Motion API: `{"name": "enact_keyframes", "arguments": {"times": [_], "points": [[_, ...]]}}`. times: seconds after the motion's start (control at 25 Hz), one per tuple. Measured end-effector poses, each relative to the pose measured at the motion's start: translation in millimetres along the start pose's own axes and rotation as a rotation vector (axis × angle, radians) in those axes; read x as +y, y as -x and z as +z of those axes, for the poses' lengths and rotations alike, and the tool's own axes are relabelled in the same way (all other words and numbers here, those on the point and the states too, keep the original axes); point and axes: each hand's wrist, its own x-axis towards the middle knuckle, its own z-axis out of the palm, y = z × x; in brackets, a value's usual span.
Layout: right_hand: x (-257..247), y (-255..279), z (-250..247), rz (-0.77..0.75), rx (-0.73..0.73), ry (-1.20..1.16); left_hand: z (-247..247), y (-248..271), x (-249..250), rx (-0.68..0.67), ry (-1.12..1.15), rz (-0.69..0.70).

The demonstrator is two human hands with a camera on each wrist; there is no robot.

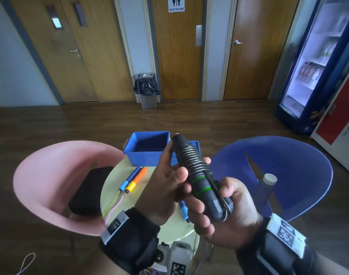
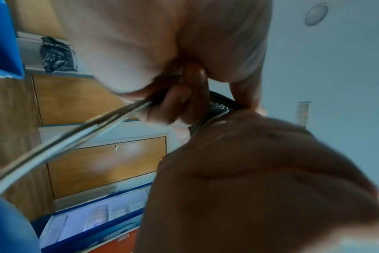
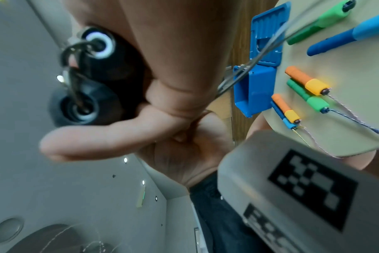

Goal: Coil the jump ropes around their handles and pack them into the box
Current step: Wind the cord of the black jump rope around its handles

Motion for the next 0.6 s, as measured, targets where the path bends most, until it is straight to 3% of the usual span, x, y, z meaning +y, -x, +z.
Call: {"name": "enact_keyframes", "arguments": {"times": [0.08,0.16,0.28,0.36,0.48,0.52,0.6], "points": [[-2,4,-8,0.003,0.017,0.021,-1,3,2,-0.081,0.055,-0.028],[-6,5,-13,0.039,0.104,0.091,-4,4,5,-0.078,0.106,-0.046],[-14,3,-23,0.137,0.333,0.312,-10,3,2,0.077,-0.020,-0.031],[-17,4,-21,0.079,0.532,0.591,-10,0,-2,0.201,-0.195,0.023],[-13,-1,-7,0.042,0.541,1.094,-9,-2,-12,0.385,-0.394,0.044],[-10,-3,-5,0.053,0.551,1.181,-11,-3,-14,0.433,-0.432,0.038],[-6,-5,-5,0.048,0.614,1.133,-12,-5,-13,0.461,-0.456,0.025]]}}
